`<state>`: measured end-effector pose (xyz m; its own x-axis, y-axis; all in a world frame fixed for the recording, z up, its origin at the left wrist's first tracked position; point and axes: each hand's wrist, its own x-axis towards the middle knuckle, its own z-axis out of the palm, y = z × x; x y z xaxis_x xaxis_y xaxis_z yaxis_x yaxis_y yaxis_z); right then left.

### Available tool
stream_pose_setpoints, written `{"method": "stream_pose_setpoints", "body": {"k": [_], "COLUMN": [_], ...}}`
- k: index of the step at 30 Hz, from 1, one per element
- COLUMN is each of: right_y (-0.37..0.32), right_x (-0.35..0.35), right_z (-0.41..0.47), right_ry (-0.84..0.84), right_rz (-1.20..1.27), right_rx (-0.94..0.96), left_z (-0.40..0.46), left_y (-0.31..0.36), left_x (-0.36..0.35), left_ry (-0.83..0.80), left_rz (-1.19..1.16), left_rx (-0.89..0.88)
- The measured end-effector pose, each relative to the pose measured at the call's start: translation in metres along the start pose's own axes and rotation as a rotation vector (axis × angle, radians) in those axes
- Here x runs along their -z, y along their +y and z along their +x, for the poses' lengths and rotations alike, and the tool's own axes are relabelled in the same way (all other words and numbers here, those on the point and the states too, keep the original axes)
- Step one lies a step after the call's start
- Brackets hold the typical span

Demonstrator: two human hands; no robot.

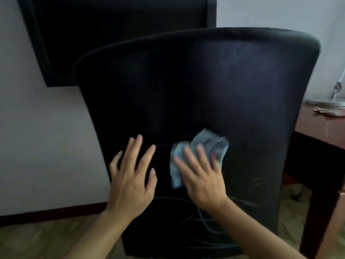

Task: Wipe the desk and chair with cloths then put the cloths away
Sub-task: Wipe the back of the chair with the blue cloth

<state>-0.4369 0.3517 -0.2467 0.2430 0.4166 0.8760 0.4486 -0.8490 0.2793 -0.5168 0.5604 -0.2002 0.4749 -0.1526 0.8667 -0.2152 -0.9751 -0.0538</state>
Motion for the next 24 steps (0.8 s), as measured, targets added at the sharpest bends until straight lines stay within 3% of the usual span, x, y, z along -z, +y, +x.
{"method": "stream_pose_setpoints", "body": {"k": [3, 5, 7, 10, 14, 16, 21, 24], "right_y": [-0.021, -0.027, -0.029, -0.032, -0.04, -0.041, -0.052, -0.049], "right_x": [-0.01, -0.005, 0.004, 0.02, 0.017, 0.01, 0.011, 0.022], "right_z": [-0.048, -0.039, -0.012, 0.067, 0.114, 0.099, 0.056, 0.093], "right_ry": [-0.268, -0.318, -0.265, -0.087, -0.011, -0.002, -0.245, -0.201], "right_rz": [0.008, 0.022, 0.01, 0.014, -0.056, -0.074, -0.178, -0.195], "right_rx": [0.219, 0.241, 0.275, 0.135, -0.006, 0.043, 0.298, 0.349], "left_z": [-0.019, -0.024, -0.024, -0.025, -0.016, -0.009, -0.017, -0.019], "left_y": [-0.025, -0.043, -0.052, -0.046, -0.059, -0.074, -0.077, -0.078], "left_x": [0.006, 0.007, -0.001, -0.016, -0.026, -0.034, -0.043, -0.042], "left_ry": [0.114, 0.15, 0.089, -0.055, -0.039, -0.036, -0.128, -0.138], "left_rz": [-0.159, -0.318, -0.5, -0.687, -0.823, -0.912, -0.877, -0.843], "left_rx": [0.445, 0.729, 0.894, 0.911, 0.979, 1.026, 1.055, 1.032]}}
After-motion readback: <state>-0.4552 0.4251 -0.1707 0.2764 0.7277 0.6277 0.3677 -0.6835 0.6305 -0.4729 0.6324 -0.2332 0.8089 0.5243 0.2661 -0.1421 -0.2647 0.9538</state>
